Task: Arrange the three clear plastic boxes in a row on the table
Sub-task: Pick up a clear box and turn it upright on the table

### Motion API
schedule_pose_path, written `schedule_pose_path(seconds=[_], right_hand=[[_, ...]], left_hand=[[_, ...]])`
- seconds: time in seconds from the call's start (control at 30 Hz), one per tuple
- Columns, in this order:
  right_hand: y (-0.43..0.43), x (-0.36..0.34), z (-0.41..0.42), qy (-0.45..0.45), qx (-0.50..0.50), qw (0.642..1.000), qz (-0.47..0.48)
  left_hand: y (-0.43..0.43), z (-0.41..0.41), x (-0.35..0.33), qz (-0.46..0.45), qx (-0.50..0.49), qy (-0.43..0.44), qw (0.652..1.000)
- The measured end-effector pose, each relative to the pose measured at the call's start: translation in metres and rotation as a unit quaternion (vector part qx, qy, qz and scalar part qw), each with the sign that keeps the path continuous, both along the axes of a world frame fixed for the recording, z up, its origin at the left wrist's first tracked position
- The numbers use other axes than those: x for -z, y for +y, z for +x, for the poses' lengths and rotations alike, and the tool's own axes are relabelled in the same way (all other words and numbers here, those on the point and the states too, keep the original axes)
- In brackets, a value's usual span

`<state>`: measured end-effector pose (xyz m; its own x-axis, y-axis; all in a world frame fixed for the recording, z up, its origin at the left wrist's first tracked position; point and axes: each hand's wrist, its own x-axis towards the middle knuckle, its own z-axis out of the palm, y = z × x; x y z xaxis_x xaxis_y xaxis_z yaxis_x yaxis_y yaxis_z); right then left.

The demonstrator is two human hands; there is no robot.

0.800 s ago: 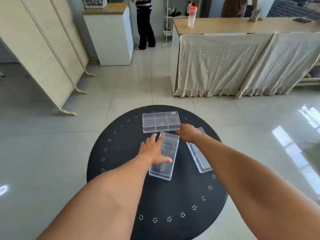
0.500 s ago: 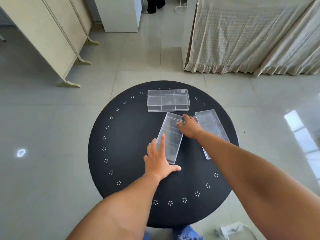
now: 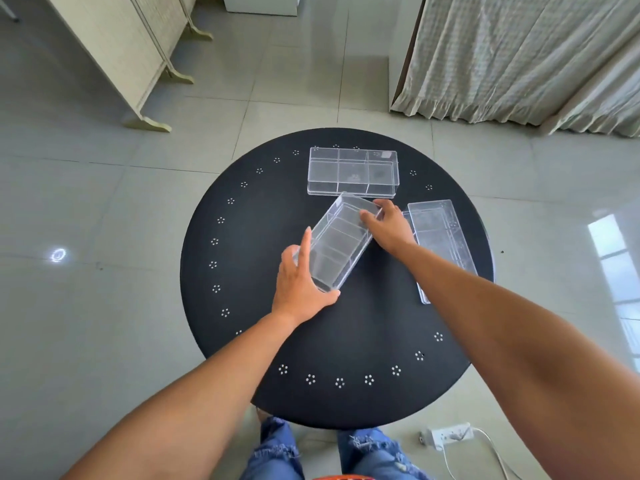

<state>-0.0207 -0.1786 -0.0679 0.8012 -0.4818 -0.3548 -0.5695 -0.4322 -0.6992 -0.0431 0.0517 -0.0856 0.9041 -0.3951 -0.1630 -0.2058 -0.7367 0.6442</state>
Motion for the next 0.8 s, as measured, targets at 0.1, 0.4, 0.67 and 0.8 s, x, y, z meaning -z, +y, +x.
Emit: schedule_pose_path(seconds=[0.1, 0.4, 0.67, 0.8], right_hand=[[-0.002, -0.006, 0.002, -0.04, 0.01, 0.999, 0.023], [-0.002, -0.034, 0.002, -0.006, 0.0, 0.982, 0.186], [-0.009, -0.019, -0.031, 0.059, -0.05, 0.963, 0.26], [-0.002, -0.011, -0.042, 0.053, -0.01, 0.956, 0.287]], left_hand=[[0.016, 0.016, -0.013, -0.099, -0.045, 0.065, 0.992], [0.039, 0.075, -0.068, -0.223, -0.174, 0.376, 0.882], [0.047, 0.099, -0.066, -0.158, -0.219, 0.57, 0.776], [0.037, 0.093, -0.056, -0.114, -0.228, 0.524, 0.813]])
